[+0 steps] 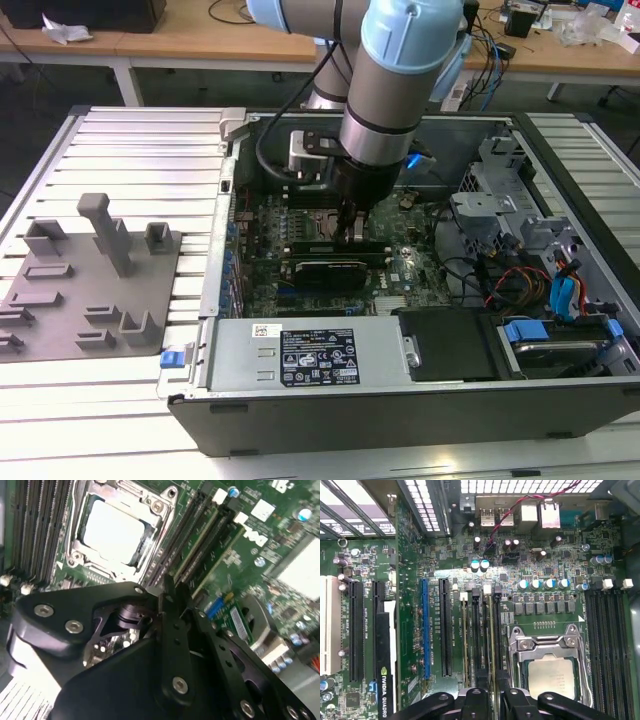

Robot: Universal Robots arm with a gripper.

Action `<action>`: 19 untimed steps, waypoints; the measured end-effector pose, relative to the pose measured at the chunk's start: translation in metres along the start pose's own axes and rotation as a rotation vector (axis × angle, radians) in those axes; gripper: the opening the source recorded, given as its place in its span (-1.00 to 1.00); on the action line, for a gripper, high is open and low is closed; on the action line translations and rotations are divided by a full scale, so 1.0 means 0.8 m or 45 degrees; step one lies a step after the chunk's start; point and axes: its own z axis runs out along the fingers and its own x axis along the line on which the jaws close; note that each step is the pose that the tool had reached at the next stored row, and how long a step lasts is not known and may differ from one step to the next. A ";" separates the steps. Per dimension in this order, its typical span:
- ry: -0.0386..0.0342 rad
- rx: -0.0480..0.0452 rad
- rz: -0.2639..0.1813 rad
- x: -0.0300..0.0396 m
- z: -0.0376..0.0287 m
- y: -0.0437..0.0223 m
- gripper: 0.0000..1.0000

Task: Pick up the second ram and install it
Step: 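Insert the second ram into the second slot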

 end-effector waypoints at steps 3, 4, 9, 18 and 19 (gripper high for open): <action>0.0013 0.001 0.000 -0.0053 -0.0308 0.0031 -0.58; 0.0015 0.001 0.000 -0.0072 -0.0426 0.0042 -0.79; 0.0015 0.003 0.000 -0.0089 -0.0614 0.0060 -0.79; 0.0018 0.002 0.000 -0.0090 -0.0627 0.0061 -0.79; 0.0017 0.002 0.000 -0.0090 -0.0628 0.0061 -0.79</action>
